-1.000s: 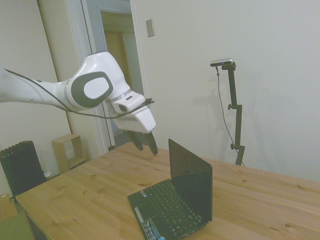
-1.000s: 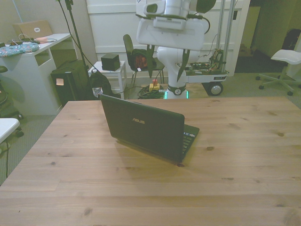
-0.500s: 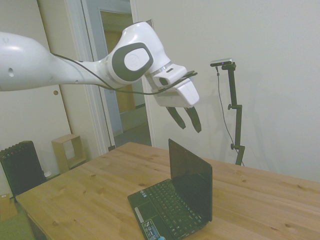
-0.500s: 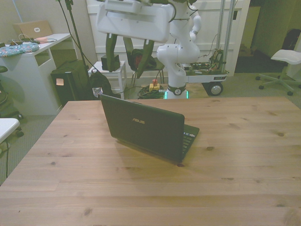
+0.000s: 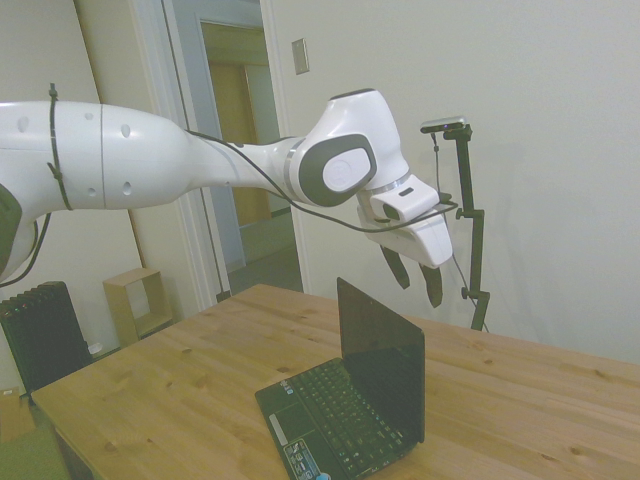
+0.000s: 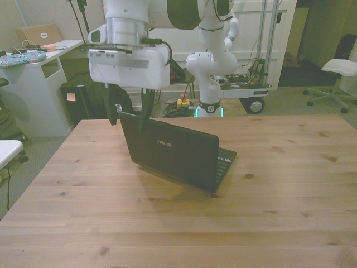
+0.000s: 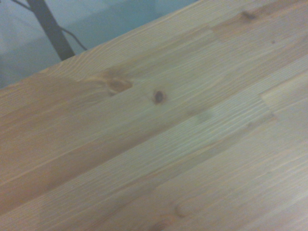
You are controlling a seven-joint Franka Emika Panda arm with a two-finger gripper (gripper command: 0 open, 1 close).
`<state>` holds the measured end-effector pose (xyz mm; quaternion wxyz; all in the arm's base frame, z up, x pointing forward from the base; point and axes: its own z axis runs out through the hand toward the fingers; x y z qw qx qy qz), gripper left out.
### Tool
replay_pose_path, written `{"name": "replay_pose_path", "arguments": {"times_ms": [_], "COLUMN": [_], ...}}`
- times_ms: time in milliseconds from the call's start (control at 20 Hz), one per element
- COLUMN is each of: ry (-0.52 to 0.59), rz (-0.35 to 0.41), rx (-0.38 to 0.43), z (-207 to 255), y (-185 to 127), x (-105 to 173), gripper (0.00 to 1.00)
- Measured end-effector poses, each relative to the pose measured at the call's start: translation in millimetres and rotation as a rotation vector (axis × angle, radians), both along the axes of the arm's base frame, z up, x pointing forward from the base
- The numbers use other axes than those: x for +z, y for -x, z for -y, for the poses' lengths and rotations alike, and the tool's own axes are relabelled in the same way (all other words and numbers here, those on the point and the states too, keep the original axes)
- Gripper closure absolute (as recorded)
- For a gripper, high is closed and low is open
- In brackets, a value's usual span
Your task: Close the laptop
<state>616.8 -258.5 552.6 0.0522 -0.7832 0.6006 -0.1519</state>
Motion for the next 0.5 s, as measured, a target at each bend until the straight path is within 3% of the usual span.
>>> {"name": "replay_pose_path", "arguments": {"times_ms": [50, 300, 500], "ry": [-0.017, -0.058, -0.067], "rz": [-0.002, -0.05, -0.062], "rx": [0.003, 0.034, 0.042], "z": [-3, -26, -33], "y": [-4, -15, -16], "x": [-7, -45, -54], "gripper": [1.0, 1.0, 1.0]}}
